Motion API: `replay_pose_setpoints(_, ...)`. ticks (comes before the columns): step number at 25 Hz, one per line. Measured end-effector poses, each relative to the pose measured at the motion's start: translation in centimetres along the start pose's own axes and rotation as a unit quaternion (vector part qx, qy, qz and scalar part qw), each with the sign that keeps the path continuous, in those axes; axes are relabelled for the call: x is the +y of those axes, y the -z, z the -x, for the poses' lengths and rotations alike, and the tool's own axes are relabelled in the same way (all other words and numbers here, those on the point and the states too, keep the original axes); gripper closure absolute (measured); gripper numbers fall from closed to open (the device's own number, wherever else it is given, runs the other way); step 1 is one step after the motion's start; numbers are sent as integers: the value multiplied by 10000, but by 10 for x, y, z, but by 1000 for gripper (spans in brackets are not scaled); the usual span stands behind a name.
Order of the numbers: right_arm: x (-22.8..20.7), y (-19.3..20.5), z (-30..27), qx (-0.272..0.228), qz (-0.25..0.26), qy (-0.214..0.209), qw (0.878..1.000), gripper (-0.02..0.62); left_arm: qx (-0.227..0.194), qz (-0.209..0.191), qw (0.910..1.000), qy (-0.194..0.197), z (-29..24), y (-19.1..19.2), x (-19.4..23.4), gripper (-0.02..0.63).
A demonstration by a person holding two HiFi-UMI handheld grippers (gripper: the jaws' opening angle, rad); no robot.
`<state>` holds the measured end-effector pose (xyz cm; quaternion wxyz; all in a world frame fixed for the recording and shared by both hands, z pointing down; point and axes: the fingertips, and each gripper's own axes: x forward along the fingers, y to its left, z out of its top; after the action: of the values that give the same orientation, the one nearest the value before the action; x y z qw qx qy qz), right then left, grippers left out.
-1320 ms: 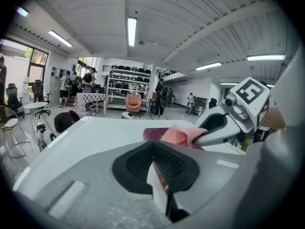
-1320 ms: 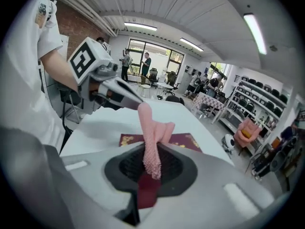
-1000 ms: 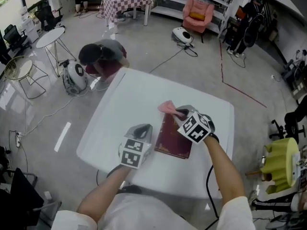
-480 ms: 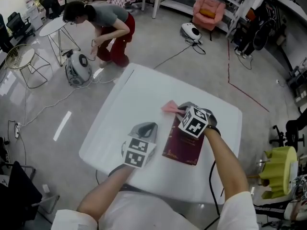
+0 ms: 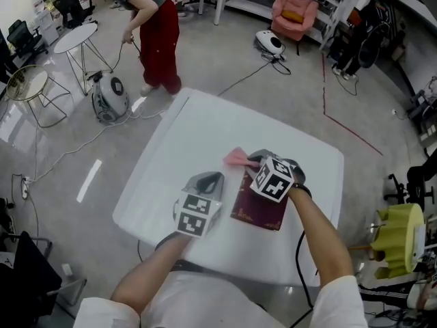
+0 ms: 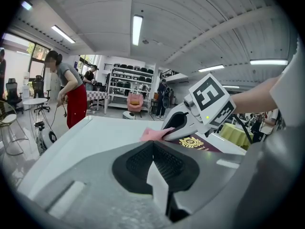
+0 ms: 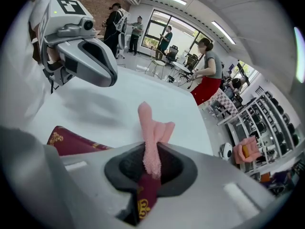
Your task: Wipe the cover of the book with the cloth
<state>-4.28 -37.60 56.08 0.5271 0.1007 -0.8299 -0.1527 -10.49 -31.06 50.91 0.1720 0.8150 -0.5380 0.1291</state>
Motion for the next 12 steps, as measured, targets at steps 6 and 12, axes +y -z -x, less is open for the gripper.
replay_pose_setpoints(6,33,-7,14,-158,92,-137,9997,555,-51,71,9999,-149,12,0,-1,600)
replay_pose_setpoints(12,74,-13,27,-321,157,-336,9988,555,-141,121,9991,-392,30,-1,4,600)
